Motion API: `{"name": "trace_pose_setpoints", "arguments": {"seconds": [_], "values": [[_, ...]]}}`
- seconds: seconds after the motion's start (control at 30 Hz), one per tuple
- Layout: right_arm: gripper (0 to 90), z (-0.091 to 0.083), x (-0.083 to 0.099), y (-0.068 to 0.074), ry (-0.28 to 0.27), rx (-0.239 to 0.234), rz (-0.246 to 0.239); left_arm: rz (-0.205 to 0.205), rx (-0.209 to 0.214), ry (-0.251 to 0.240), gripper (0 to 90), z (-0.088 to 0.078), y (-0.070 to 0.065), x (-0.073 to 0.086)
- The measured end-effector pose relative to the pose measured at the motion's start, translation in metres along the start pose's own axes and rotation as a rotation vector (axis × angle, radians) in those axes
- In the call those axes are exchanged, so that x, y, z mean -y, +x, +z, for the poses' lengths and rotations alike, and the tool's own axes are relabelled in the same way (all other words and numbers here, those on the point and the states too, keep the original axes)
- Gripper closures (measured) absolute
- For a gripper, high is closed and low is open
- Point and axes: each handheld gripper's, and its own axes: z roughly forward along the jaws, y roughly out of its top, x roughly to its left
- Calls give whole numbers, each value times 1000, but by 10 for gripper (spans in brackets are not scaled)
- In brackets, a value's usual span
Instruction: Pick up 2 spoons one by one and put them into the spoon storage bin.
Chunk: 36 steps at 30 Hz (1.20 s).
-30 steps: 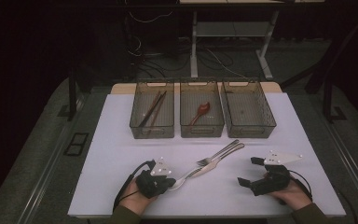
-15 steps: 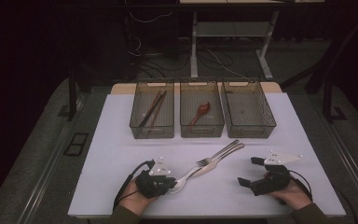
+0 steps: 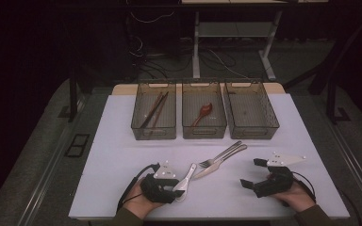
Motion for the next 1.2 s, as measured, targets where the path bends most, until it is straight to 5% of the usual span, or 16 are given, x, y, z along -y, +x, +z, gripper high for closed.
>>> {"name": "trace_pose_setpoints", "arguments": {"seconds": [0.4, 0.77, 1.2], "values": [[5, 1, 0, 0, 2, 0, -3, -21, 45, -29, 787, 3, 1, -4], [5, 1, 0, 0, 3, -2, -3, 7, 28, -30, 822, -1, 2, -6], [5, 1, 0, 0, 5, -2, -6, 24, -11, -91, 822, -17, 14, -8]]}}
